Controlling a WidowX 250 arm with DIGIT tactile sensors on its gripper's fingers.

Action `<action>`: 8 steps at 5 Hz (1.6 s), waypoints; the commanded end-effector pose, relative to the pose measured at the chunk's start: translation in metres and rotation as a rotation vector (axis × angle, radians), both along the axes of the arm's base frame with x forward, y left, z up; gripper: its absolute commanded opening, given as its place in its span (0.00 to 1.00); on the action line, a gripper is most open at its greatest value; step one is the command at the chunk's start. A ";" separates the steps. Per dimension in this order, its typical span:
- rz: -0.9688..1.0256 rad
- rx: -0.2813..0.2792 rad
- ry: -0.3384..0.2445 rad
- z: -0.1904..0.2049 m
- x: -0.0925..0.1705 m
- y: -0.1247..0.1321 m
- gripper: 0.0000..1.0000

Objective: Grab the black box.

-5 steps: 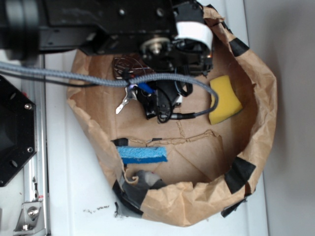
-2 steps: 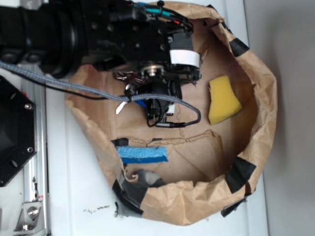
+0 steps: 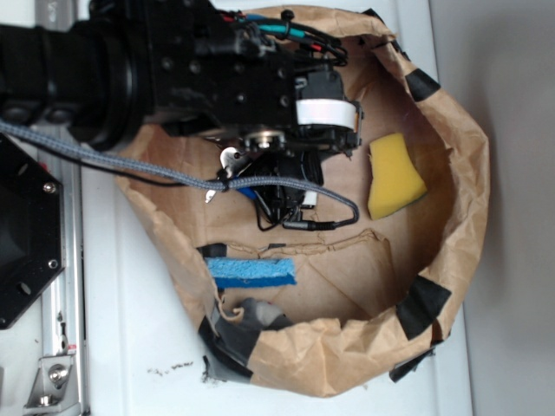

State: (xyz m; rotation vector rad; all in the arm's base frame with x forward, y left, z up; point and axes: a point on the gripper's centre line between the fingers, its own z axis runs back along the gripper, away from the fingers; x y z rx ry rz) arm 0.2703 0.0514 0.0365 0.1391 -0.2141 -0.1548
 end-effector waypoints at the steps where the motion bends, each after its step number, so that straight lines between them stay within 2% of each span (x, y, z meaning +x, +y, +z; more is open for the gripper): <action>1: -0.033 0.011 0.027 -0.005 -0.011 -0.003 1.00; 3: -0.044 -0.075 0.052 -0.005 -0.028 -0.026 1.00; 5: -0.068 -0.163 0.101 -0.001 -0.038 -0.039 1.00; 8: -0.101 -0.174 0.096 -0.004 -0.040 -0.045 1.00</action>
